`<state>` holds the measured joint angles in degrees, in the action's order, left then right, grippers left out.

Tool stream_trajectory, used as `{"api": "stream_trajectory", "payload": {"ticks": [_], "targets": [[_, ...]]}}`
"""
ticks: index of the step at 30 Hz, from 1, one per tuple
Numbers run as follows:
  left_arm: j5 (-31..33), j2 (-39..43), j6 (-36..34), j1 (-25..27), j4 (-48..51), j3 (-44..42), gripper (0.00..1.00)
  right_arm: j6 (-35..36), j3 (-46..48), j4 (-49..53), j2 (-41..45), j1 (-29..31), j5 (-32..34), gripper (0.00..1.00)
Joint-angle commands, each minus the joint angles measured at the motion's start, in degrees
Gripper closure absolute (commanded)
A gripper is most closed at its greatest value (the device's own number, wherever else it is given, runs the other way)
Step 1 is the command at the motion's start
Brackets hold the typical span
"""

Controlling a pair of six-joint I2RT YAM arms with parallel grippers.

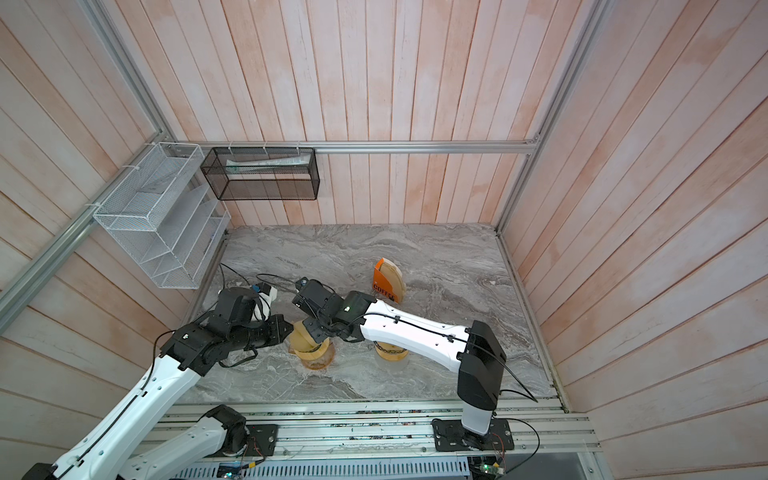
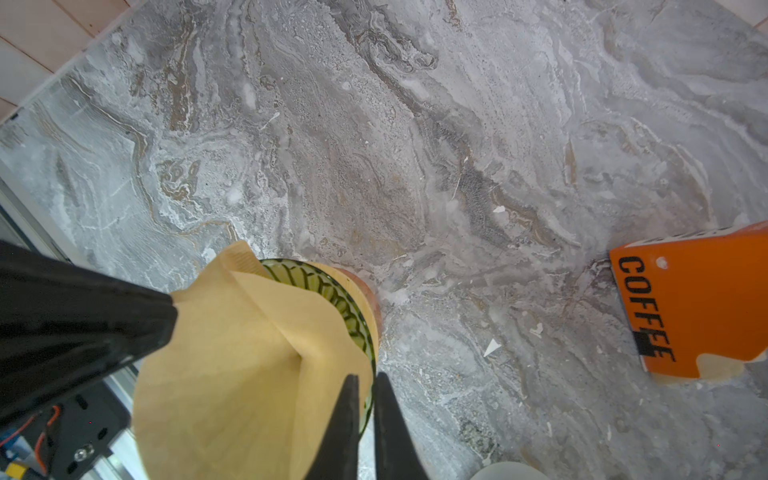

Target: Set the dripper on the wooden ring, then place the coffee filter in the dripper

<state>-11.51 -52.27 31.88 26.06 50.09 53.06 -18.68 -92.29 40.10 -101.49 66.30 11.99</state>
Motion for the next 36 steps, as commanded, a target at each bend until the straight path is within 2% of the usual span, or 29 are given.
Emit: {"api": "stream_trajectory", "payload": {"ticks": [1,12,36], "targets": [[-0.5,-0.23,-1.2,0.3,-1.63,0.52,0.91,-0.77,0.09,-0.25,2.26,0.43,-0.96,0.95],[-0.44,0.59,-0.94,0.3,-1.91,-3.15,0.93,-2.09,3.68,-1.44,2.7,0.41,-2.12,0.99],[0.04,2.07,-0.17,0.3,-2.61,-7.06,0.94,-3.49,6.76,-3.87,3.23,0.41,-3.37,1.0]]}}
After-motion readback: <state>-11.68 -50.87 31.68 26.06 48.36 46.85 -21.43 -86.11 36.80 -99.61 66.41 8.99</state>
